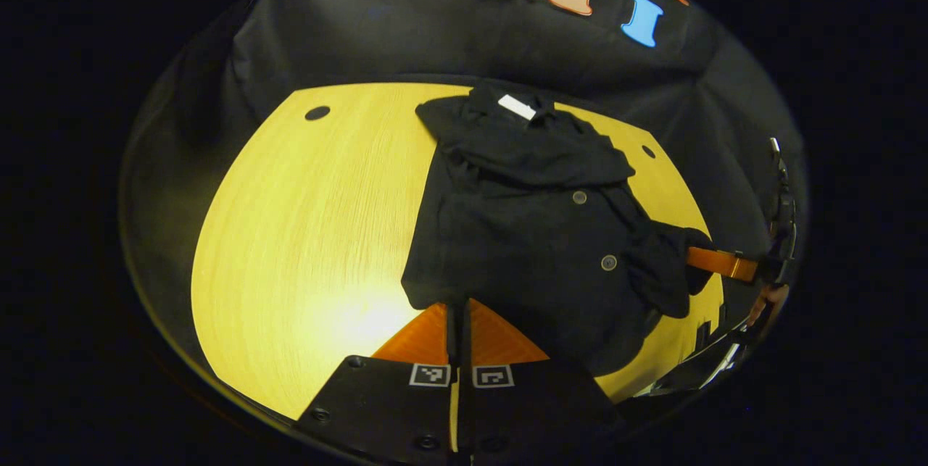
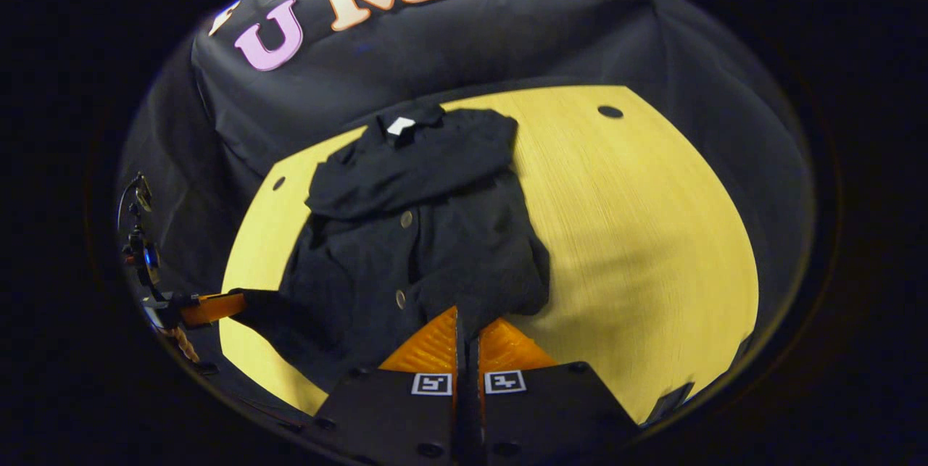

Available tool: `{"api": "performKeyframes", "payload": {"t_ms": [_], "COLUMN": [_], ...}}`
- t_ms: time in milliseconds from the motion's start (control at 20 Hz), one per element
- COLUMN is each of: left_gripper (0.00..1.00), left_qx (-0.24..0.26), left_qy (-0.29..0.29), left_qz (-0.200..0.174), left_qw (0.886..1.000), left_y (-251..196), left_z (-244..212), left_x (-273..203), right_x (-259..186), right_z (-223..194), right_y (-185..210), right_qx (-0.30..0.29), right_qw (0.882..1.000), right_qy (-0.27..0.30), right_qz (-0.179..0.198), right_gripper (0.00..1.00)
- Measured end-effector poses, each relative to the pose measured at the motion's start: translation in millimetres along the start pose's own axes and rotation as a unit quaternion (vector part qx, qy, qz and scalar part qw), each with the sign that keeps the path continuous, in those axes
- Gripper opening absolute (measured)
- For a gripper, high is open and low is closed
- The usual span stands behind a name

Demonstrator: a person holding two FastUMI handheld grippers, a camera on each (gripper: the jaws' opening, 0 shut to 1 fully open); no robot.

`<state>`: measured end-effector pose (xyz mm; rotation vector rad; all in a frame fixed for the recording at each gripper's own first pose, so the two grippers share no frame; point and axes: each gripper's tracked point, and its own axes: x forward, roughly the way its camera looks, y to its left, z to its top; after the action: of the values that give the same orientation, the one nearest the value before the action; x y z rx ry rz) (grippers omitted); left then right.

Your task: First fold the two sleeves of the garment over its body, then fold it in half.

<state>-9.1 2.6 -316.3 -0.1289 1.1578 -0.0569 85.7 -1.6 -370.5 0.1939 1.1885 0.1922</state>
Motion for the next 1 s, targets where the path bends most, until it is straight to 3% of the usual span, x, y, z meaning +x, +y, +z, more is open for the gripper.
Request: {"api": "performKeyframes", "payload": {"t_ms": [500,1000], "left_gripper": [0.0,0.0], "left_qx": [0.023,0.056], "left_qy": [-0.135,-0.237], "left_qz": [-0.013,0.012], "left_qw": [0.99,0.97], "left_y": [-3,12], "left_z": [174,315], "left_x": [20,119], "right_x": [18,102], "right_z": [162,291], "right_y": [37,26], "right_qx": [-0.063,-0.075], "right_qw": [0.992,0.984], "right_qy": [-0.107,-0.161], "right_qz": [0.028,-0.011], "right_gripper": [0.02,0.02]}}
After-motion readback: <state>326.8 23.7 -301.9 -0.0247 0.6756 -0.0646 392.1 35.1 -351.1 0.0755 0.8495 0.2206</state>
